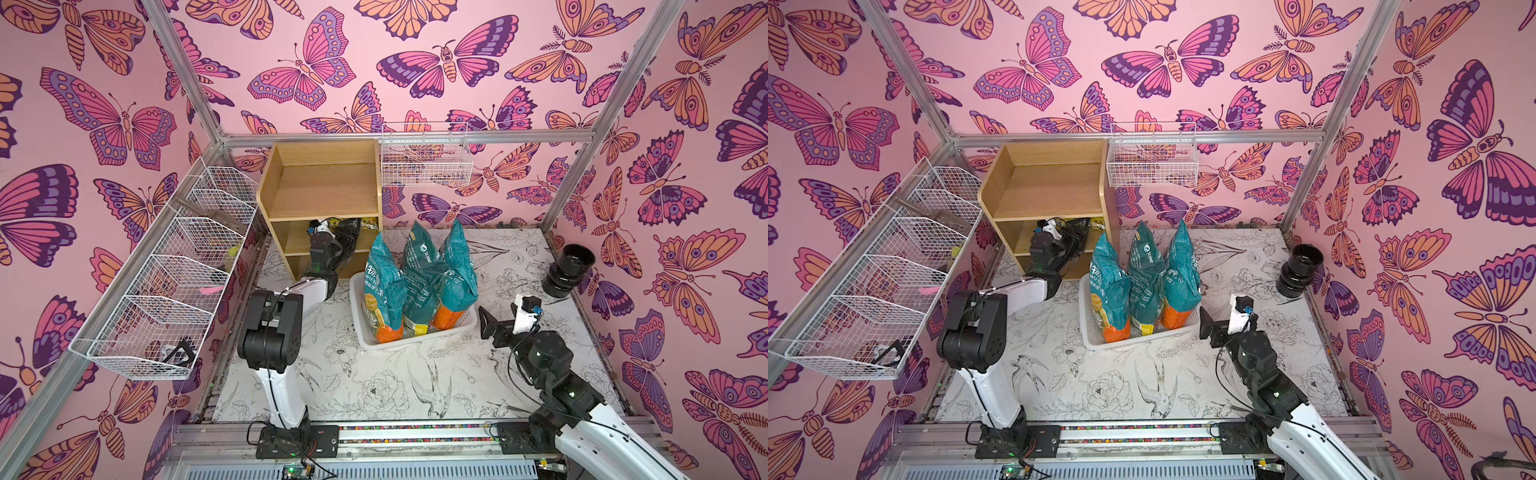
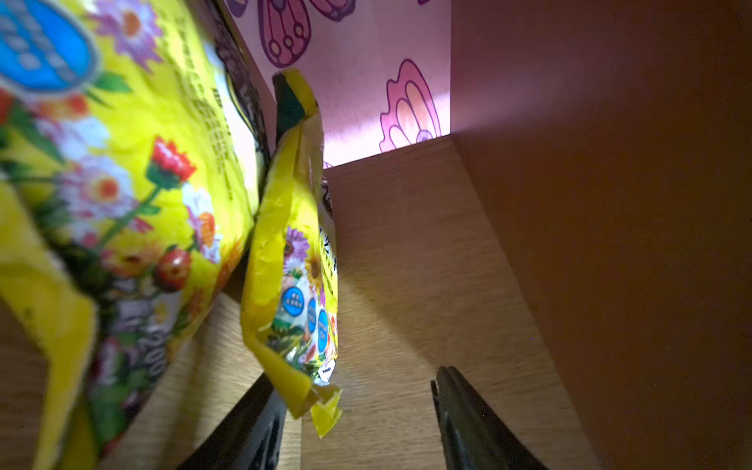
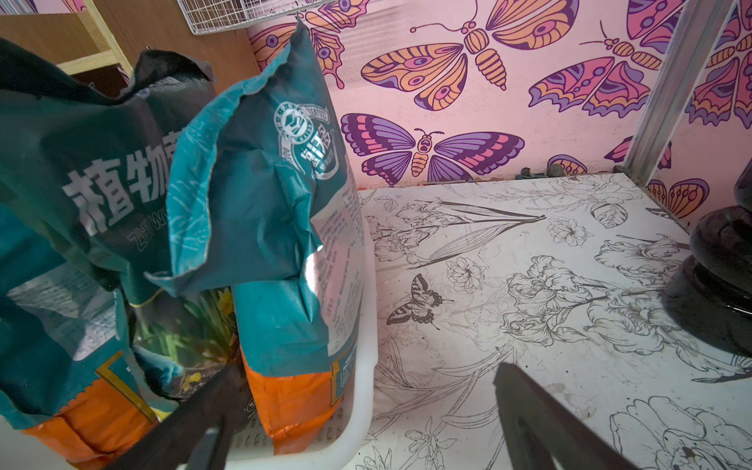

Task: Take down the fertilizer bag from the shelf
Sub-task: Pick up the fertilizer bag from the shelf.

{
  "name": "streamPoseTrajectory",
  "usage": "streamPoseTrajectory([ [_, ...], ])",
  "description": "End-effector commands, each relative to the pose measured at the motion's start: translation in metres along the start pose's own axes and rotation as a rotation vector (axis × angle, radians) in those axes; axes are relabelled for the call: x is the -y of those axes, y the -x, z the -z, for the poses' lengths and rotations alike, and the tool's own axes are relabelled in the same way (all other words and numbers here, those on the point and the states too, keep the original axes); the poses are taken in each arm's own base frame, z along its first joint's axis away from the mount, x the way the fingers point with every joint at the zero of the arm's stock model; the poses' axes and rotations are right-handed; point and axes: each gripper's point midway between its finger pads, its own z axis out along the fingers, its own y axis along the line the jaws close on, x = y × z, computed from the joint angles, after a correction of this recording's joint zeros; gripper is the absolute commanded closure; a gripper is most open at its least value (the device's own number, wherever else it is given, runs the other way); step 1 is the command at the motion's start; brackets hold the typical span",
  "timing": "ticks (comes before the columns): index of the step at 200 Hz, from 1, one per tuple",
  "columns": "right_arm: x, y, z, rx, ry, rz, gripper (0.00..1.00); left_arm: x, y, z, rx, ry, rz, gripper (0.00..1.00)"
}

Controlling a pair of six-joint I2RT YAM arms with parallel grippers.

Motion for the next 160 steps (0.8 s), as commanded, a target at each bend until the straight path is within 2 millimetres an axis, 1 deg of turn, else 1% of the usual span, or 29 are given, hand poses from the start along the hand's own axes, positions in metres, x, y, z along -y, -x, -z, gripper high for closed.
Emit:
streamPoseTrajectory([
  [1, -0.002, 0.007, 0.000, 0.022, 0.005, 0.010, 0.01, -0.058, 0.005, 0.005, 0.069, 0.192, 0.014, 0.35],
  [5, -0.002, 0.007, -0.001, 0.021, 0.005, 0.010, 0.01, -0.062, 0.006, 0.007, 0.079, 0.215, 0.013, 0.35],
  [18, -0.002, 0.007, -0.002, 0.019, 0.003, 0.013, 0.01, -0.065, 0.012, 0.009, 0.117, 0.257, 0.004, 0.35],
  [26, -0.002, 0.007, -0.003, 0.017, 0.001, 0.015, 0.01, -0.067, 0.015, 0.008, 0.130, 0.290, 0.000, 0.39],
  [30, -0.002, 0.007, -0.003, 0.016, -0.001, 0.016, 0.01, -0.068, 0.016, 0.008, 0.135, 0.308, -0.002, 0.46],
  [41, -0.002, 0.007, -0.004, 0.014, -0.004, 0.020, 0.01, -0.070, 0.018, 0.007, 0.145, 0.346, -0.015, 0.73],
  [42, -0.001, 0.007, -0.004, 0.015, -0.006, 0.019, 0.01, -0.070, 0.018, 0.006, 0.146, 0.346, -0.019, 0.73],
  [47, -0.001, 0.006, -0.005, 0.012, -0.010, 0.021, 0.01, -0.070, 0.018, 0.006, 0.148, 0.358, -0.025, 0.87],
  [53, -0.001, 0.006, -0.005, 0.011, -0.012, 0.021, 0.01, -0.070, 0.018, 0.005, 0.149, 0.363, -0.027, 1.00],
  [78, -0.001, 0.006, -0.007, 0.007, -0.015, 0.023, 0.01, -0.069, 0.018, 0.006, 0.154, 0.362, -0.023, 1.00],
  [101, -0.002, 0.005, -0.007, 0.004, -0.012, 0.024, 0.01, -0.059, 0.021, 0.009, 0.161, 0.345, -0.034, 1.00],
  [114, -0.001, 0.006, -0.008, 0.006, -0.014, 0.023, 0.01, -0.049, 0.022, 0.014, 0.164, 0.326, -0.034, 1.00],
  [122, -0.001, 0.006, -0.008, 0.005, -0.014, 0.025, 0.01, -0.039, 0.023, 0.017, 0.166, 0.300, -0.034, 1.00],
  [131, -0.001, 0.006, -0.008, 0.006, -0.013, 0.025, 0.01, -0.023, 0.023, 0.022, 0.166, 0.259, -0.040, 1.00],
  [160, -0.003, 0.006, -0.007, 0.006, -0.007, 0.024, 0.01, 0.045, 0.032, 0.047, 0.185, 0.125, -0.124, 1.00],
])
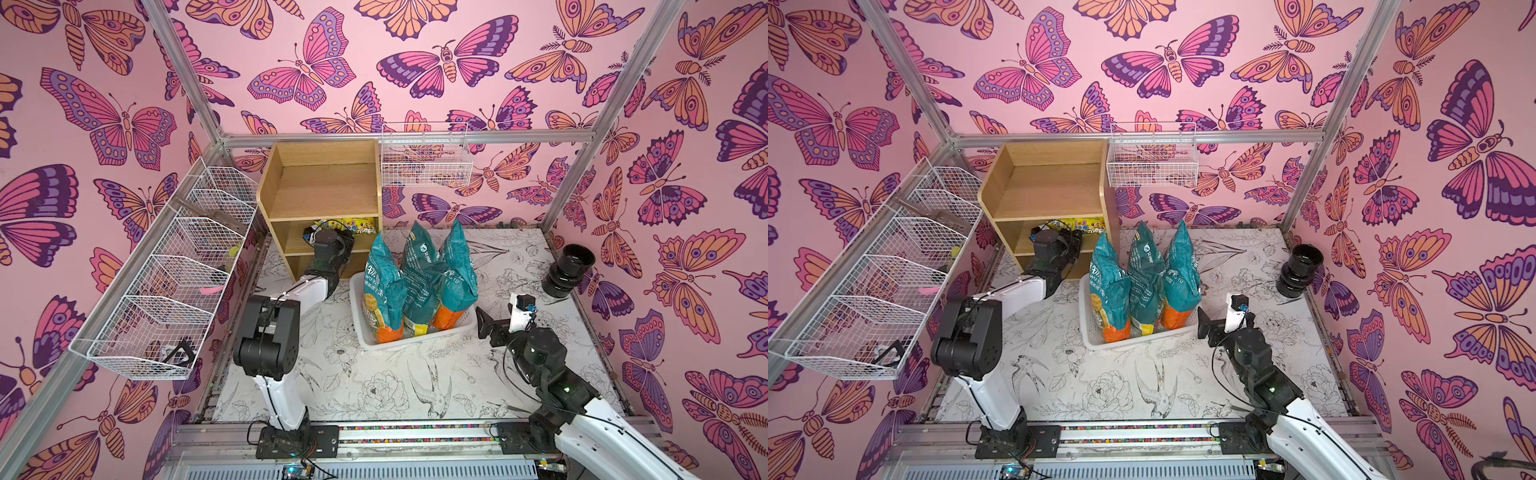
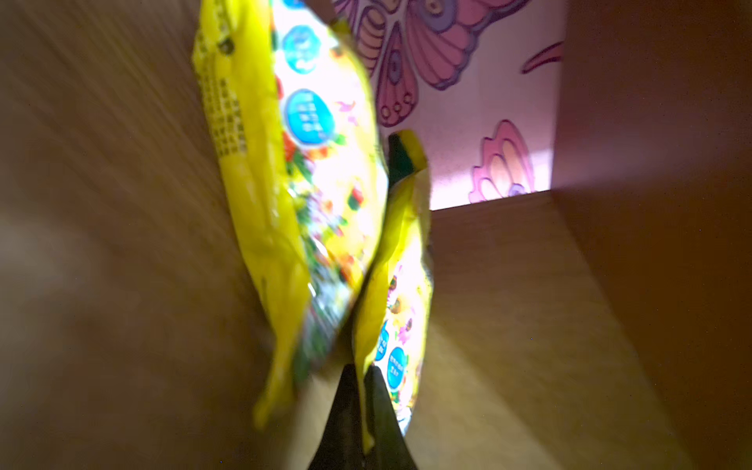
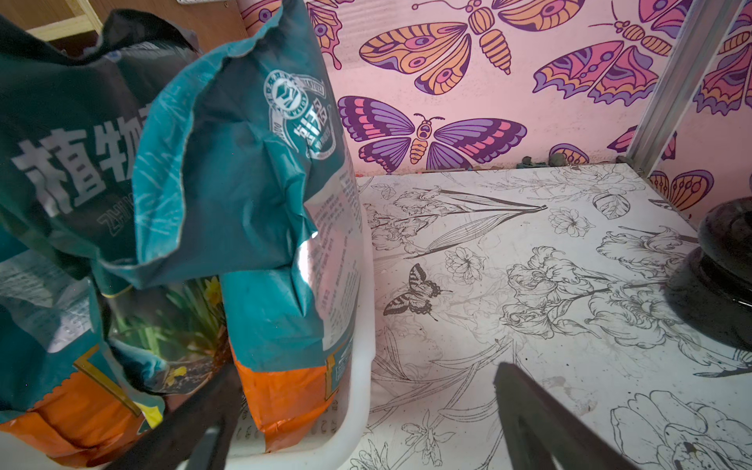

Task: Take down the fertilizer bag from the shelf
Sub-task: Pick up the fertilizer bag from the shelf.

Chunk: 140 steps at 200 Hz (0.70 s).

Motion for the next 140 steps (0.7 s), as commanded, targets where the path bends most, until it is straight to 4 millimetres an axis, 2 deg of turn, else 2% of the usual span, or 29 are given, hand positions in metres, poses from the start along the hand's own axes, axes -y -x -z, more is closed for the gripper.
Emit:
streamPoseTrajectory([
  [1, -0.002, 0.016, 0.002, 0.044, 0.003, 0.004, 0.01, 0.058, 0.023, 0.036, 0.059, -0.126, -0.080, 1.00],
  [37, -0.003, 0.017, 0.002, 0.046, 0.006, 0.002, 0.01, 0.113, 0.038, 0.092, 0.096, -0.222, -0.159, 1.00],
  [60, -0.003, 0.018, 0.003, 0.049, 0.006, 0.002, 0.01, 0.129, 0.041, 0.133, 0.123, -0.243, -0.189, 1.00],
  [62, -0.003, 0.018, 0.003, 0.049, 0.008, 0.002, 0.01, 0.138, 0.043, 0.144, 0.136, -0.262, -0.193, 1.00],
  [68, -0.003, 0.018, 0.003, 0.049, 0.008, 0.001, 0.01, 0.144, 0.044, 0.157, 0.148, -0.273, -0.206, 1.00],
  [106, -0.006, 0.018, 0.003, 0.047, 0.024, -0.004, 0.01, 0.159, 0.043, 0.220, 0.202, -0.295, -0.280, 1.00],
  [140, -0.007, 0.018, 0.003, 0.045, 0.032, -0.006, 0.01, 0.155, 0.023, 0.239, 0.119, -0.315, -0.292, 1.00],
])
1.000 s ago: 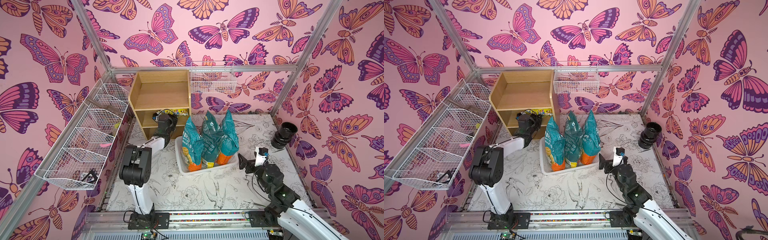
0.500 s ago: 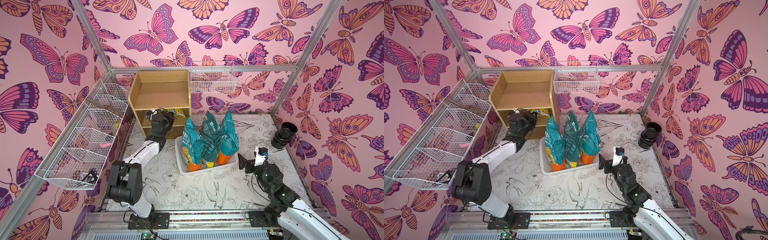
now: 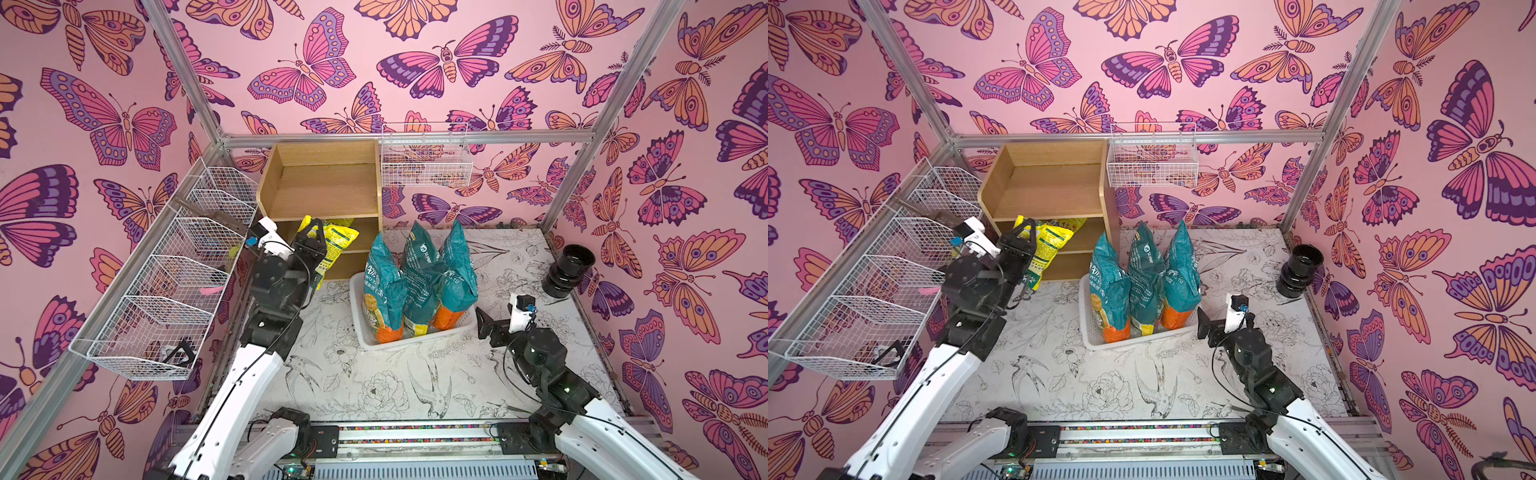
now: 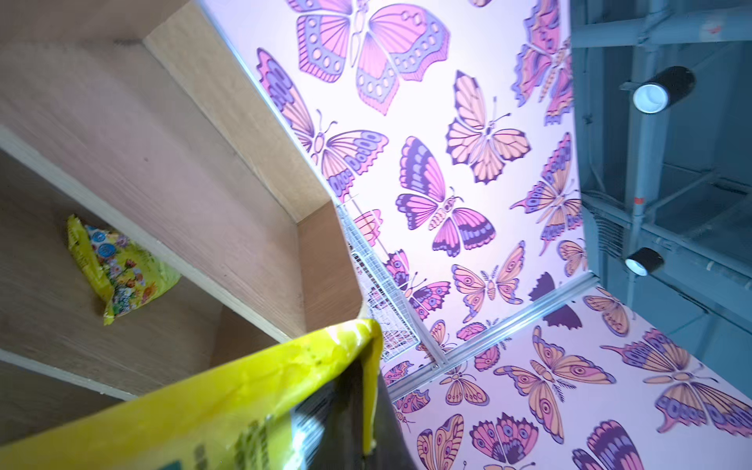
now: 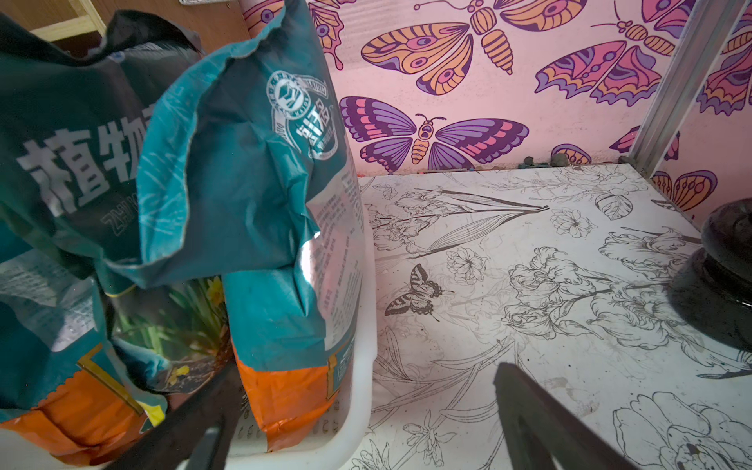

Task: Take down the fertilizer bag from the shelf
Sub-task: Pick up the fertilizer bag from the shelf, then place the fertilizer bag in the storage box.

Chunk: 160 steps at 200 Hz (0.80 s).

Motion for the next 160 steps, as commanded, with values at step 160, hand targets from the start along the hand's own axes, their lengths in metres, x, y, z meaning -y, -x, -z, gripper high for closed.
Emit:
streamPoseTrajectory([
  [160, -0.006, 0.016, 0.004, 0.038, 0.029, -0.008, 0.01, -0.048, -0.128, 0.033, -0.439, 0.015, -0.012, 1.00],
])
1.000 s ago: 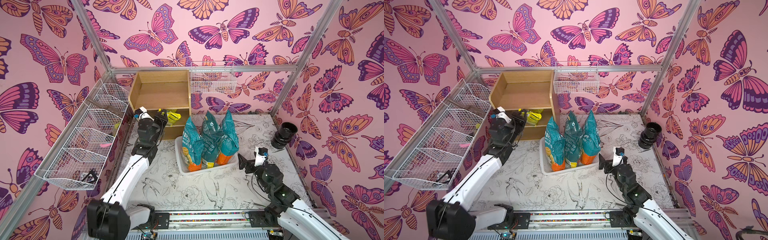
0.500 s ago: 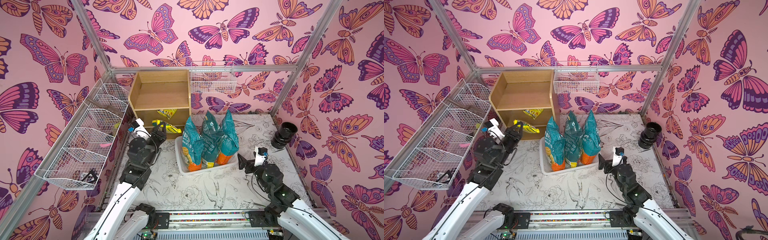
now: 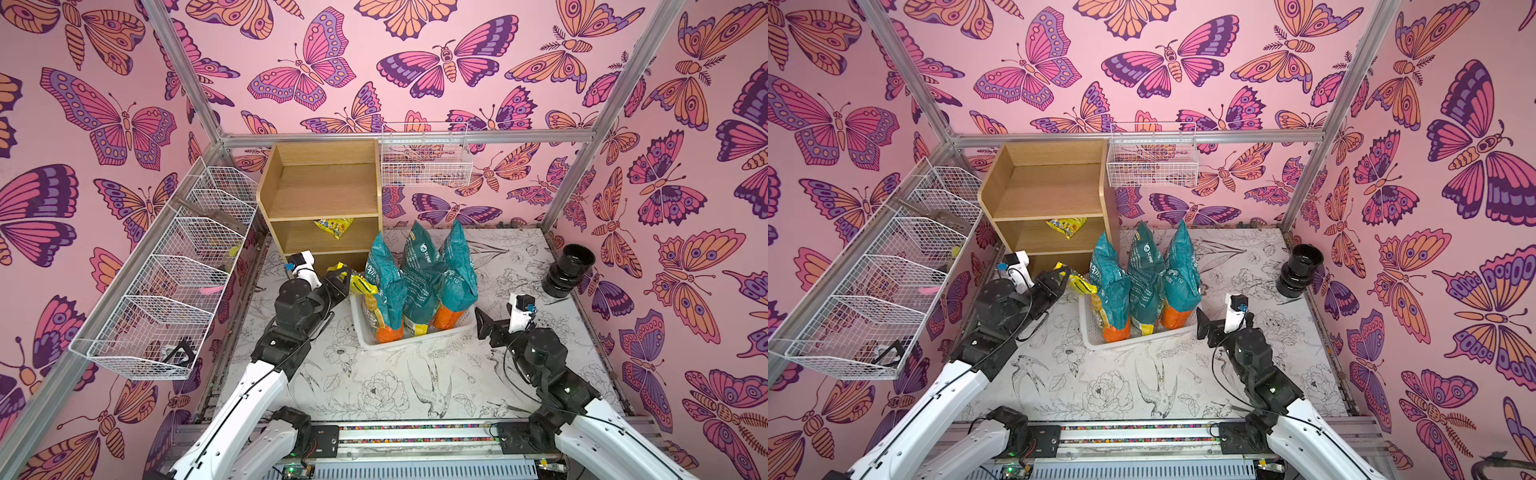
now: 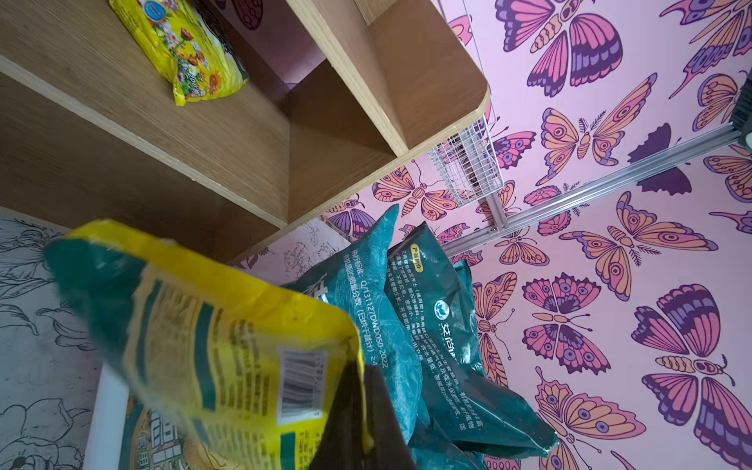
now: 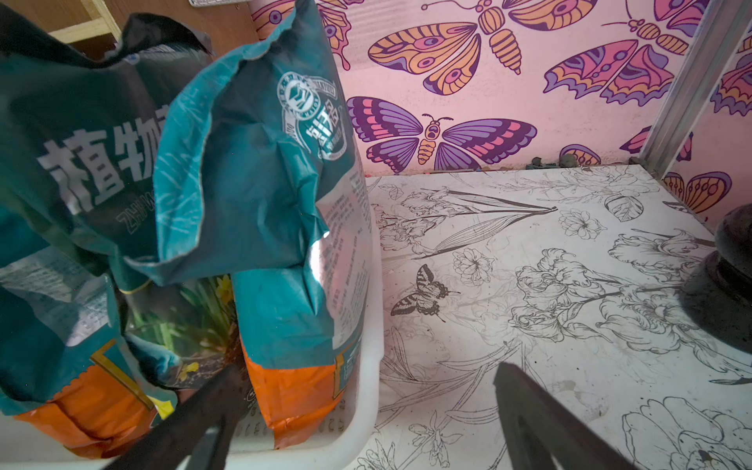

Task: Take down the fertilizer bag from the shelf
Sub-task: Place the fertilizer bag in the storage box.

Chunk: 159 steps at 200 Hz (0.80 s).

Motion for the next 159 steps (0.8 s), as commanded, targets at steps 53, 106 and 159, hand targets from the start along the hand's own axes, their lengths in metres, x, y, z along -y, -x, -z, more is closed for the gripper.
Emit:
streamPoseTrajectory([
  [53, -0.004, 0.015, 0.004, 0.037, 0.016, -0.008, 0.01, 0.022, -0.036, -0.011, -0.113, -0.111, -0.003, 1.00],
  [106, -0.004, 0.016, 0.008, 0.047, 0.023, -0.014, 0.01, 0.035, -0.063, -0.017, -0.319, -0.200, -0.160, 1.00],
  [159, -0.004, 0.017, 0.008, 0.048, 0.024, -0.011, 0.01, 0.031, -0.078, -0.002, -0.370, -0.257, -0.022, 1.00],
])
